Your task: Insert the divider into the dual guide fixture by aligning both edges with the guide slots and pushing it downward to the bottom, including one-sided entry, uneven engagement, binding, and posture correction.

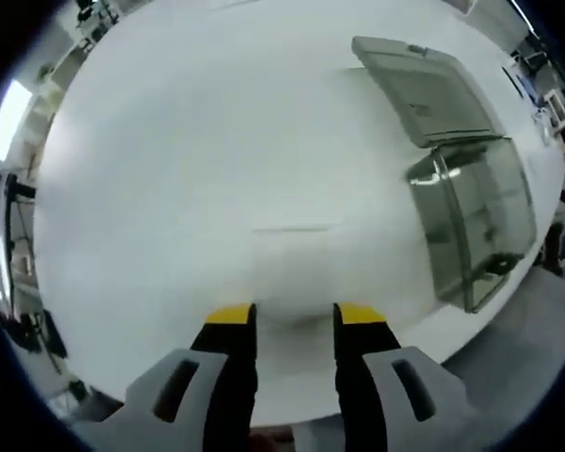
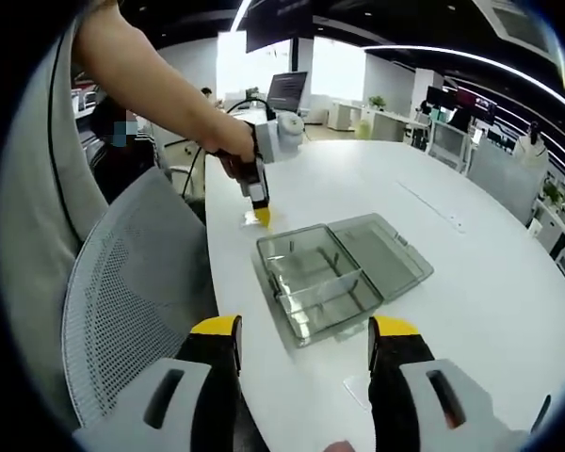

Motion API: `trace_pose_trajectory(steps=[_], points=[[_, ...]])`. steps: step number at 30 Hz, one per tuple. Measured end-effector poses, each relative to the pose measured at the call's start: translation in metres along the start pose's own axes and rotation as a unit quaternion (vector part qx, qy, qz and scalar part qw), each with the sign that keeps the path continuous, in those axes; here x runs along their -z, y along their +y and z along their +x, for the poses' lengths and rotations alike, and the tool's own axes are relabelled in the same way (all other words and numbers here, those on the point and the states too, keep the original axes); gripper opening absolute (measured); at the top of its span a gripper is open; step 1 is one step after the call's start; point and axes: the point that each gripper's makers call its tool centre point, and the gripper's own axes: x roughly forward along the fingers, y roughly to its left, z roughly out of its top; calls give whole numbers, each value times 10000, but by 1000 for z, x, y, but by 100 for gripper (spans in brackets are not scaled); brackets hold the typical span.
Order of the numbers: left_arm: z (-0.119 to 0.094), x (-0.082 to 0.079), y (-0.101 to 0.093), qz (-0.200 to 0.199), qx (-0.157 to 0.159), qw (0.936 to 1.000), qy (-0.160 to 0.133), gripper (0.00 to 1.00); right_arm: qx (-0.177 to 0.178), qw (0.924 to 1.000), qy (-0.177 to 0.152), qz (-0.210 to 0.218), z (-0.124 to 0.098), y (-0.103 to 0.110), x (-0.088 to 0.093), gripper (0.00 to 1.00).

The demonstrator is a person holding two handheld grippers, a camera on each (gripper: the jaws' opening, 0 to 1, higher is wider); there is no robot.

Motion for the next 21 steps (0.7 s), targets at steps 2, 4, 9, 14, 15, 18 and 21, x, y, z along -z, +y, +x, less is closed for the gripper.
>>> trace_pose_trajectory(steps=[2, 4, 9, 14, 15, 18, 21], points=[[-2, 0, -1, 0, 21, 10000, -29, 29, 0, 10000, 12, -9, 0, 0, 0, 51], [-2, -1, -2, 16, 60, 10000, -37, 29, 0, 10000, 17, -9, 0, 0, -1, 51], [-7, -2, -9, 55, 210, 9997, -78, 29, 16, 10000, 25, -5, 0, 0, -2, 51], [-10, -1, -12, 64, 355, 9993, -95, 28, 25, 10000, 33, 22, 2, -1, -3, 51], [-12, -1, -13, 71, 392, 9991, -120, 28, 31, 10000, 35, 21, 2, -2, -3, 51], [-16, -2, -16, 113, 462, 9987, -192, 28, 38, 10000, 28, 42, 3, -2, -3, 52], [-20, -4, -19, 122, 572, 9978, -303, 28, 46, 10000, 24, 53, 3, -3, -5, 52]])
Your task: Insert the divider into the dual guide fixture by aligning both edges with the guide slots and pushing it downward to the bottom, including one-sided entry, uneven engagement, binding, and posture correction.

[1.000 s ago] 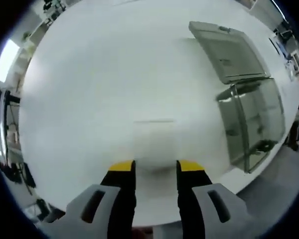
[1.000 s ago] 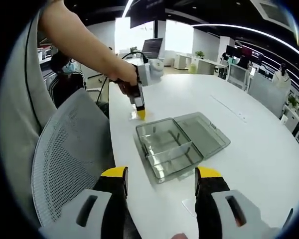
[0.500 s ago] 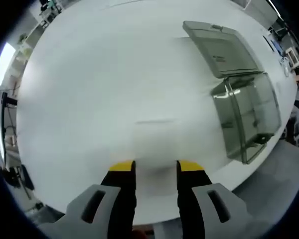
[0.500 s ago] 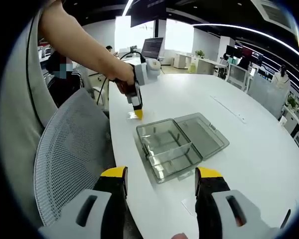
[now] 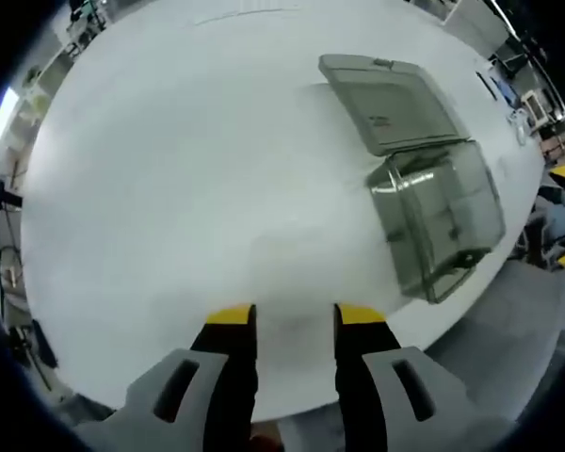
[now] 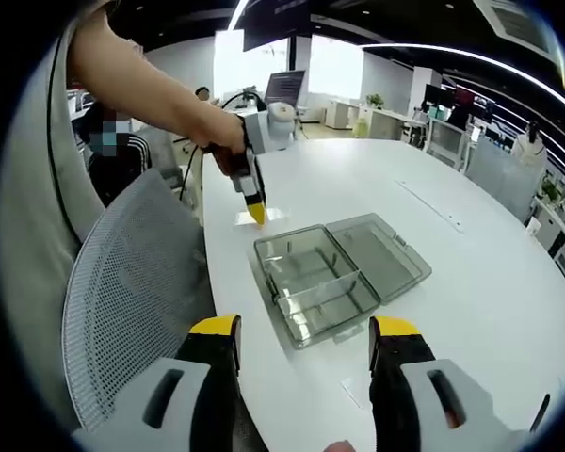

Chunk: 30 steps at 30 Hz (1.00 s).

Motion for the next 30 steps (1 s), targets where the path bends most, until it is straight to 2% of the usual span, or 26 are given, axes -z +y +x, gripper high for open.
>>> trace_pose_trajectory(steps=[15, 30], points=[[-26, -14, -29, 226, 403, 9968, -658, 28, 11, 10000, 29, 50, -6, -1, -2, 53], [-57, -31, -59, 450, 817, 9863, -1361, 28, -8, 9999, -26, 122, -8, -7, -12, 53]])
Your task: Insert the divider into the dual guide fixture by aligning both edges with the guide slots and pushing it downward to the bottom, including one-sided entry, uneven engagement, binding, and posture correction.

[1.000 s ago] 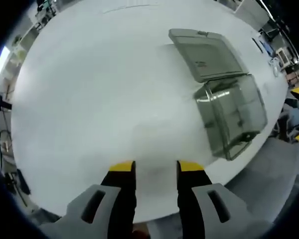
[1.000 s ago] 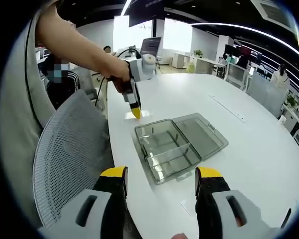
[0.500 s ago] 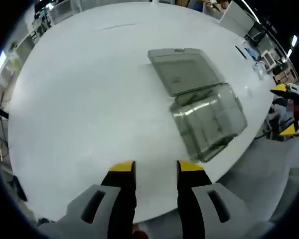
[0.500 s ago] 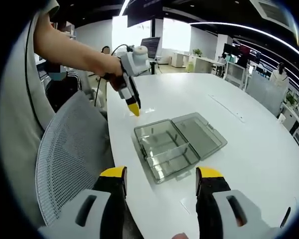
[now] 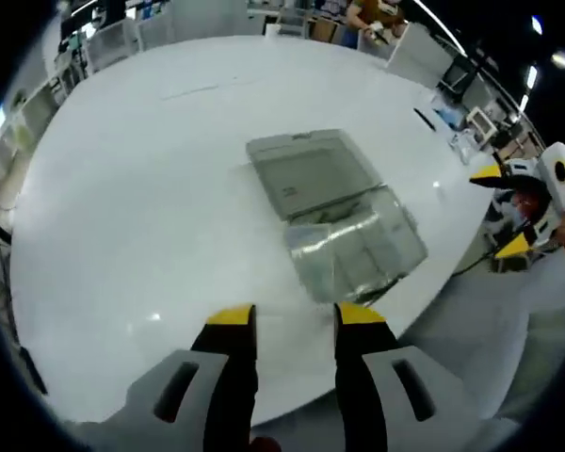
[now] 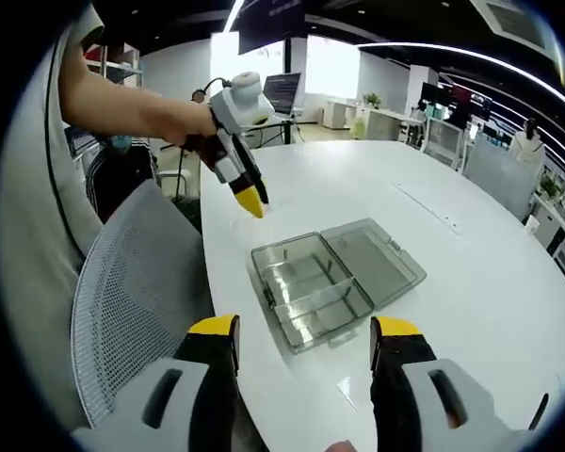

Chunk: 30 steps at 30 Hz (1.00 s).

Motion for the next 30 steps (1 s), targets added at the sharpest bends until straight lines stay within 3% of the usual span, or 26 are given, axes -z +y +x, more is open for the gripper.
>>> trace_pose_trajectory(steps=[11, 30], points=[[-15, -21, -24, 72, 375, 9976, -572, 28, -88, 9999, -113, 82, 1, 0, -12, 53], [-30, -47, -51, 168, 912, 9882, -1223, 28, -264, 9987, -374, 208, 2, 4, -32, 53]])
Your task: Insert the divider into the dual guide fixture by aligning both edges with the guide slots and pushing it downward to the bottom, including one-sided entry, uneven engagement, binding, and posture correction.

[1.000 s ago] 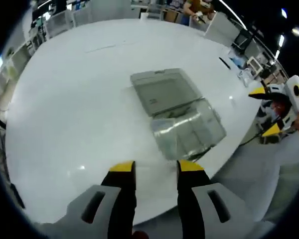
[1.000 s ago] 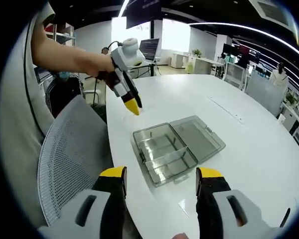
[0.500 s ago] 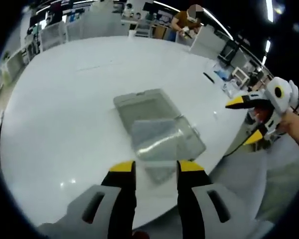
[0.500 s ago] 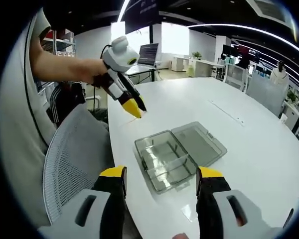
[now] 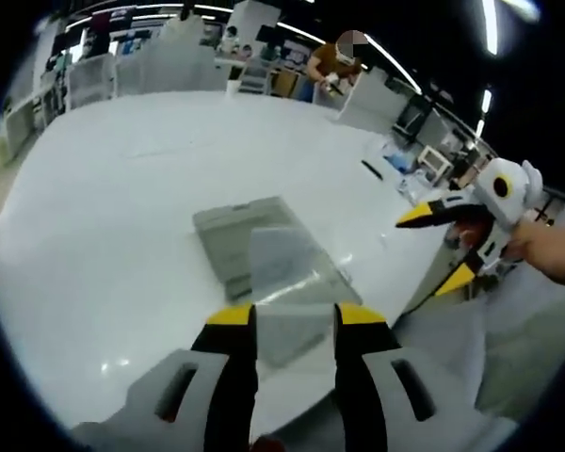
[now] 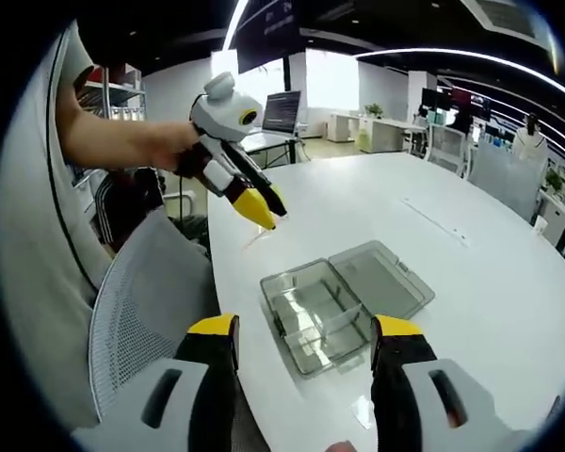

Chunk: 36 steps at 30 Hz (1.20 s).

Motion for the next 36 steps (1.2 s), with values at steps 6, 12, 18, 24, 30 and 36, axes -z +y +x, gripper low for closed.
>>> trace_pose_trajectory(steps=[6, 12, 18, 24, 30, 36], points=[[0, -5, -6, 46, 124, 9998, -148, 28, -47, 10000, -57, 33, -1, 0, -3, 53], [-1, -10, -14, 119, 258, 9993, -259, 28, -110, 9998, -169, 71, -1, 1, -11, 53], [0, -16, -23, 191, 436, 9980, -408, 28, -157, 9993, -287, 157, -2, 0, -17, 53], [1, -23, -35, 305, 670, 9953, -627, 28, -208, 9981, -476, 331, -4, -2, -25, 53], [1, -29, -46, 392, 840, 9925, -792, 28, -312, 9966, -594, 484, -5, 0, -28, 53], [2, -29, -52, 451, 948, 9909, -843, 28, -452, 9951, -689, 549, -5, 6, -32, 53]])
